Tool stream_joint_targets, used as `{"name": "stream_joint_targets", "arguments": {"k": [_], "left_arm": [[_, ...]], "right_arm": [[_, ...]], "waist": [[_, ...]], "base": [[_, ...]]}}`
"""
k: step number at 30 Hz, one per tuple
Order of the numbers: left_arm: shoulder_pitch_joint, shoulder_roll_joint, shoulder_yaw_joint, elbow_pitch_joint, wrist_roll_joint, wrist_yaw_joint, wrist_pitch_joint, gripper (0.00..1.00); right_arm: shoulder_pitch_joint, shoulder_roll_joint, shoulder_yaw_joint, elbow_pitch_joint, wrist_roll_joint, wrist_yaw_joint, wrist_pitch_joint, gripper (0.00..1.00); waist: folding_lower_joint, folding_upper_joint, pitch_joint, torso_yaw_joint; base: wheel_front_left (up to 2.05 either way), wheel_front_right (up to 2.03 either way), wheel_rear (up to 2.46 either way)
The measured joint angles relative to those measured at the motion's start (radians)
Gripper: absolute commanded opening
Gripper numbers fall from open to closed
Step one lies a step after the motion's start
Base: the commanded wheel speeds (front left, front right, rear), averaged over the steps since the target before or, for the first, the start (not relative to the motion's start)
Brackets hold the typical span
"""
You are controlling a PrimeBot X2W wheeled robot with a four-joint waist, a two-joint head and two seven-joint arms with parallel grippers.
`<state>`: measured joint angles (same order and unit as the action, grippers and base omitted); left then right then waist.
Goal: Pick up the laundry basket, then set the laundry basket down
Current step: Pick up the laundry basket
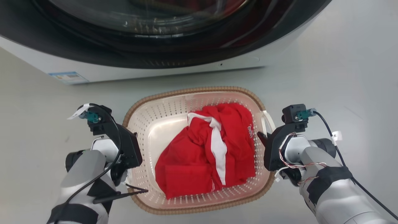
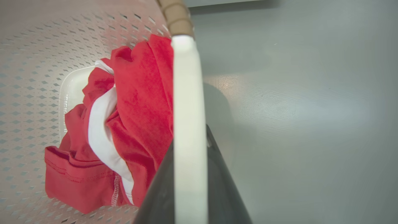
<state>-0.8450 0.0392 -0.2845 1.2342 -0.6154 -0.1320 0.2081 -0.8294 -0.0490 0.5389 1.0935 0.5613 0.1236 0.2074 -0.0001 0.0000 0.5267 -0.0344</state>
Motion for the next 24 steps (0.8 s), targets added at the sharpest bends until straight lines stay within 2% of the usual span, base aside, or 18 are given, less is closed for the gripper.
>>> {"name": "stream_joint_targets", "arguments": {"k": [24], "left_arm": [[0.161, -0.002, -0.024, 0.026, -0.088, 0.0, 0.212, 0.0]], "right_arm": [[0.108, 0.009, 0.048, 0.069, 0.182, 0.001, 0.259, 0.0]], "waist": [[-0.0002, -0.0001, -0.353, -0.01]], "base": [[0.0, 0.0, 0.0]]}}
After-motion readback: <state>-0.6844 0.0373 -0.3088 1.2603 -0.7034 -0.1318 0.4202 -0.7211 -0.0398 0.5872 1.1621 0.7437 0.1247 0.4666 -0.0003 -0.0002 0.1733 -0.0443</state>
